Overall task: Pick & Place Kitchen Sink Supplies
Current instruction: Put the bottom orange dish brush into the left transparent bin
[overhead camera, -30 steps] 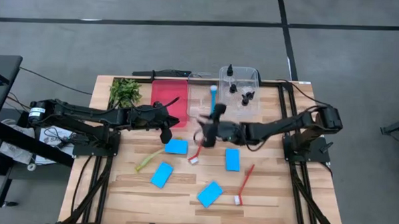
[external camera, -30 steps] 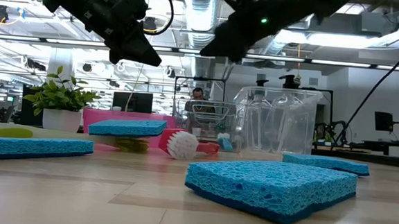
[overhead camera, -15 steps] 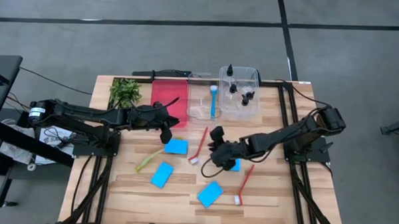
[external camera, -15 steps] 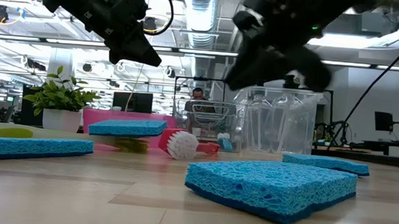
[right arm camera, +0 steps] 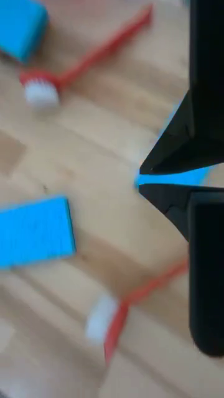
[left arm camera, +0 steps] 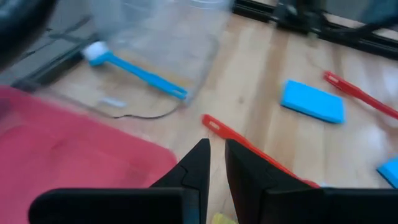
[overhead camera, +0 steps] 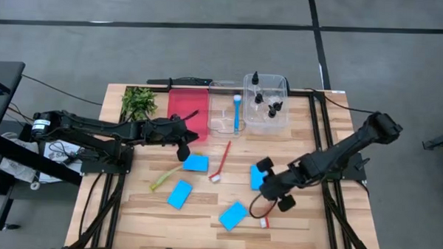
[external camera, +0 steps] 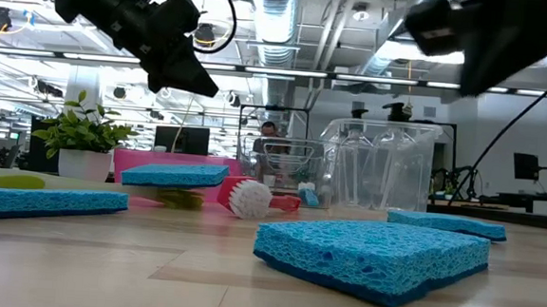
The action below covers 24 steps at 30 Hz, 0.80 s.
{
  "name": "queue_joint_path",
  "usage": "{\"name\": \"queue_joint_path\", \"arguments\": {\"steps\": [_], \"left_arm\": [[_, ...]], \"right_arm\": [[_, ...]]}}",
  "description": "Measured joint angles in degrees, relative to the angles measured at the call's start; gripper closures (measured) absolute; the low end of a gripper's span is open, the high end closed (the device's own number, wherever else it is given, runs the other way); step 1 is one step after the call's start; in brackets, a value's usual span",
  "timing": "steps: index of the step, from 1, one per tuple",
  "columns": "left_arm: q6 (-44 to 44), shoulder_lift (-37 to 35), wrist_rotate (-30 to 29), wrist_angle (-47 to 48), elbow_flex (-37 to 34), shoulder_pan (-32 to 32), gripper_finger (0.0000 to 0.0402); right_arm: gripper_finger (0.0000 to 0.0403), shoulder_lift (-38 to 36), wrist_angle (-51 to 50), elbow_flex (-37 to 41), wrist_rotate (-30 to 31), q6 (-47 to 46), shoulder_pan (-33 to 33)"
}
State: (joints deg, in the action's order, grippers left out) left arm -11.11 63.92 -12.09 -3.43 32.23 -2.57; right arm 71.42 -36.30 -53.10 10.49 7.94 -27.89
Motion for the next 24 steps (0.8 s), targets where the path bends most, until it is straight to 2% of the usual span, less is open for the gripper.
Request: {"name": "queue_joint_path", "arguments": {"steps": [4, 6, 12, 15, 20, 24], "left_arm": [[3.7, 0.0, 8.1, -0.4, 0.0, 0.9, 0.035], [6.0, 0.0, 9.9, -0.9, 0.0, 2.4, 0.035], [9.2, 0.0, 10.0, -5.0, 0.0, 5.8, 0.0346], [9.4, 0.0, 10.1, -6.3, 0.0, 6.8, 0.0336], [9.4, 0.0, 10.0, -7.1, 0.0, 7.6, 0.0314], [9.3, 0.0, 10.0, -7.4, 0.0, 7.8, 0.0302]], "right_arm": [[0.0395, 0.5, -2.6, 0.0, -1.6, -7.0, -3.2], [0.0401, 1.1, -2.8, 0.0, -1.6, -9.4, -4.1], [0.0392, 4.1, -2.6, 0.0, -1.6, -19.4, -4.8], [0.0386, 6.1, -3.2, 0.0, -2.0, -20.0, -5.0], [0.0388, 10.5, -3.7, 0.0, -5.9, -20.0, -5.0], [0.0391, 13.2, -3.8, 0.0, -6.2, -19.1, -5.0]]}}
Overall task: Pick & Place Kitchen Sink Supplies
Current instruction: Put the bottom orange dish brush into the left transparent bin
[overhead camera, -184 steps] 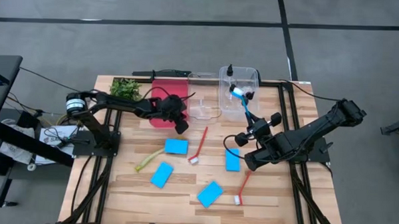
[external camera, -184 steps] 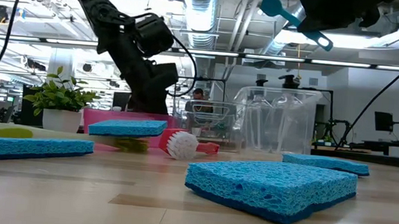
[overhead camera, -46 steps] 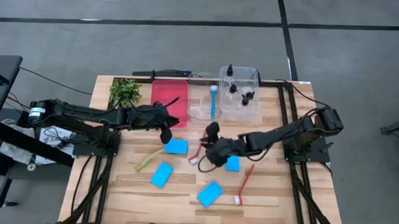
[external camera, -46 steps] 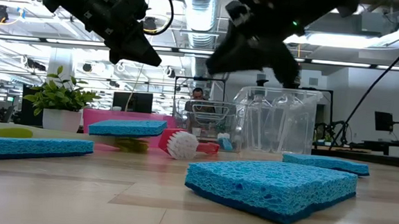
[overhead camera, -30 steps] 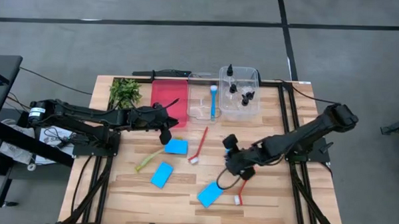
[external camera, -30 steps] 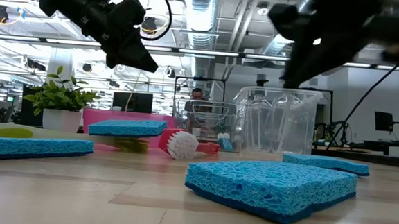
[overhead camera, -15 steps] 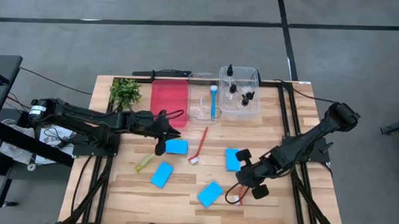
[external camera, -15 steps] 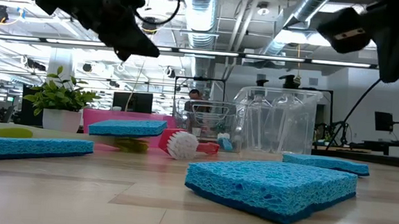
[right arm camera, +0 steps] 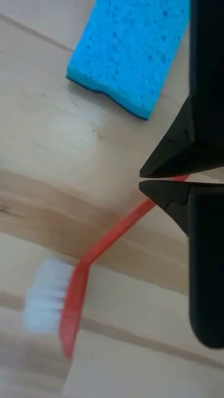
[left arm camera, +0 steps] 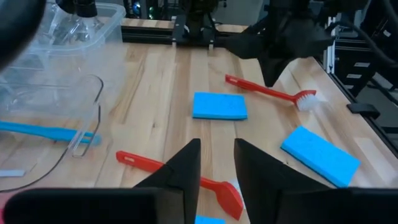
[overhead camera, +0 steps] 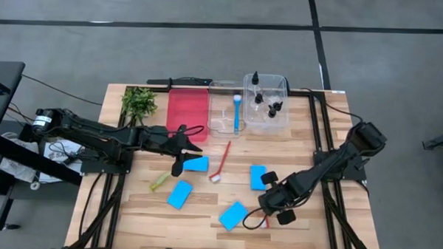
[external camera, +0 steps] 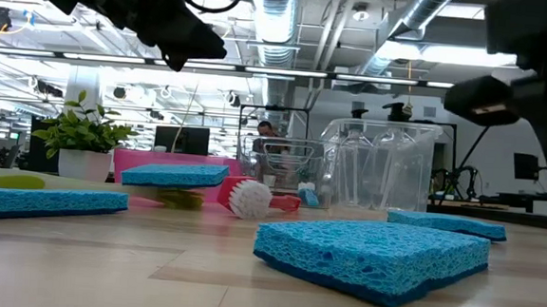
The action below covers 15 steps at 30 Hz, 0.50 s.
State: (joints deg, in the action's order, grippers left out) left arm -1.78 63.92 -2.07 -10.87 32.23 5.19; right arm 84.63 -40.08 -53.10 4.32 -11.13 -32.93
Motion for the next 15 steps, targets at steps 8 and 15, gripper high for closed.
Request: {"name": "queue_joint_path", "arguments": {"steps": [8, 15], "left_arm": [[-0.1, 0.0, 0.0, -0.4, 0.0, 0.0, 0.0298], [-0.6, 0.0, 0.0, -0.5, 0.0, 0.0, 0.0298]], "right_arm": [[0.0385, 1.9, -0.8, 0.0, 0.2, 1.0, -0.4], [0.0377, 1.9, -1.8, 0.0, 0.1, 0.2, -0.4]]}}
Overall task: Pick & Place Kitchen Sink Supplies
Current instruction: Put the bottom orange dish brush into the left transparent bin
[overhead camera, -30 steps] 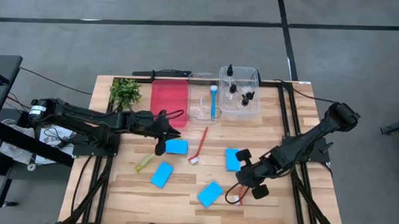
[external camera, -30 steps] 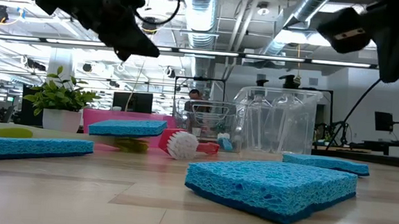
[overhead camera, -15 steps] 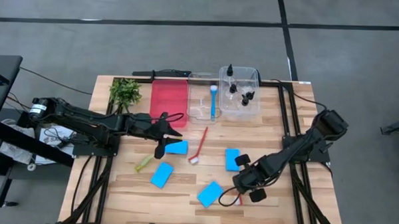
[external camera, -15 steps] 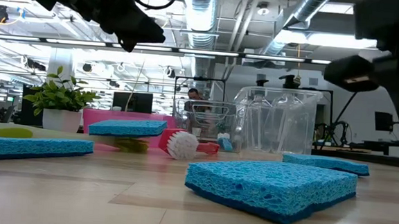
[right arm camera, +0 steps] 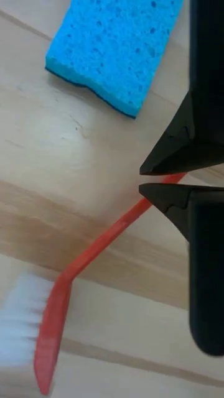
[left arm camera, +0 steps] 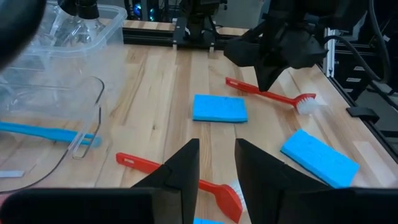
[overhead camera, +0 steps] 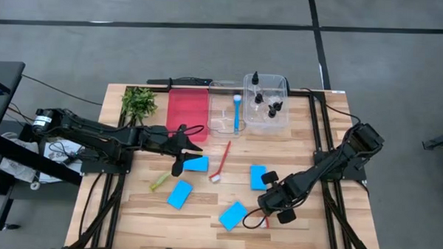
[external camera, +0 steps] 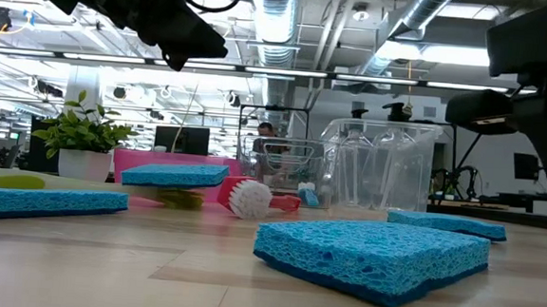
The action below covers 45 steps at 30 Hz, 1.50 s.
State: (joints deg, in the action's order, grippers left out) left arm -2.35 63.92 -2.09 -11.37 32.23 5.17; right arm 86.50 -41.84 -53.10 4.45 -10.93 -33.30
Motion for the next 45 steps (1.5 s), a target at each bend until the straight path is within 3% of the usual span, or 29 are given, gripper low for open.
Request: {"name": "queue_joint_path", "arguments": {"steps": [9, 19, 24, 31, 38, 45], "left_arm": [[0.0, 0.0, 0.0, -0.3, 0.0, 0.0, 0.0298], [0.0, 0.0, 0.0, -0.3, 0.0, 0.0, 0.0298], [0.0, 0.0, 0.0, -0.3, 0.0, 0.0, 0.0298], [0.0, 0.0, 0.0, -0.3, 0.0, 0.0, 0.0298], [0.0, 0.0, 0.0, -0.3, 0.0, 0.0, 0.0298], [0.0, 0.0, 0.0, -0.3, 0.0, 0.0, 0.0298]], "right_arm": [[0.038, 0.0, -9.3, -6.0, -0.1, -1.0, 0.0], [0.0387, 0.0, -8.5, -8.2, 0.2, 6.7, 0.0], [0.0371, 0.0, -8.5, -8.2, 4.7, 5.2, 0.1], [0.0342, 0.0, -8.9, -8.2, 4.6, -3.1, 2.2], [0.0318, 0.0, -8.9, -8.2, 4.6, -1.9, 2.2], [0.0299, 0.0, -11.1, -8.2, 4.6, 7.6, 1.6]]}}
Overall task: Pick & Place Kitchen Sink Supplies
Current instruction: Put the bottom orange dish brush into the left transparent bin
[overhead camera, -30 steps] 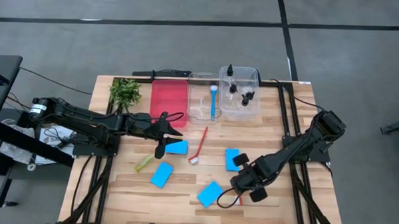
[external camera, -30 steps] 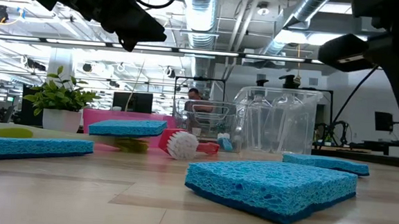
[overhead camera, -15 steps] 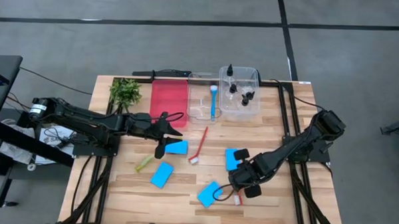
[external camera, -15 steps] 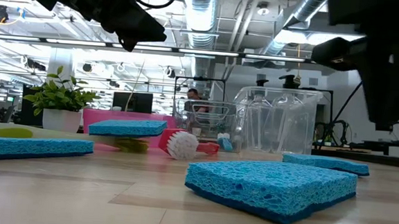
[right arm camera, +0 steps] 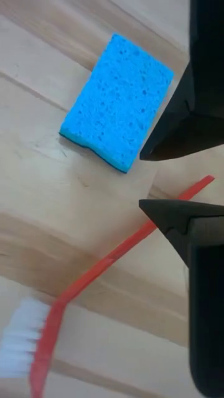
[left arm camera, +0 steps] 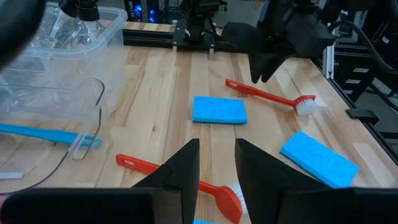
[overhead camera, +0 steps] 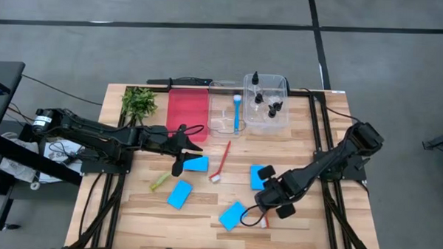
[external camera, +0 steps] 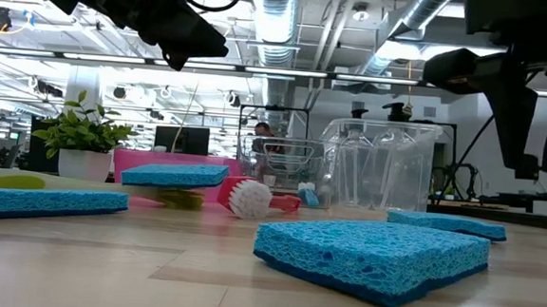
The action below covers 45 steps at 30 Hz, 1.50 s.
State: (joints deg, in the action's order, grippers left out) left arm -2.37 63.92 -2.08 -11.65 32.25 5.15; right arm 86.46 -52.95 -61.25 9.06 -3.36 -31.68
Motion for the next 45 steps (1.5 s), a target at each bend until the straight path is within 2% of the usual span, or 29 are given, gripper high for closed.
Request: {"name": "queue_joint_path", "arguments": {"steps": [11, 15, 33, 40, 45], "left_arm": [[0.0, 0.0, 0.0, 0.0, 0.0, 0.0, 0.0298], [0.0, 0.0, 0.0, 0.0, 0.0, 0.0, 0.0298], [0.0, 0.0, 0.0, 0.0, 0.0, 0.0, 0.0298], [0.0, 0.0, 0.0, 0.0, 0.0, 0.0, 0.0298], [0.0, 0.0, 0.0, -0.1, -0.1, 0.0, 0.0298]], "right_arm": [[0.03, 0.1, -0.2, 0.0, -0.2, 2.3, -0.6], [0.03, 1.0, -0.3, 0.0, -2.0, 2.5, -0.6], [0.03, 16.5, 2.5, -0.2, -2.9, 2.5, -1.1], [0.03, 13.5, 0.3, -0.7, -3.2, 3.2, -0.4], [0.03, 8.4, -0.8, -3.5, 1.6, 2.0, -0.5]]}}
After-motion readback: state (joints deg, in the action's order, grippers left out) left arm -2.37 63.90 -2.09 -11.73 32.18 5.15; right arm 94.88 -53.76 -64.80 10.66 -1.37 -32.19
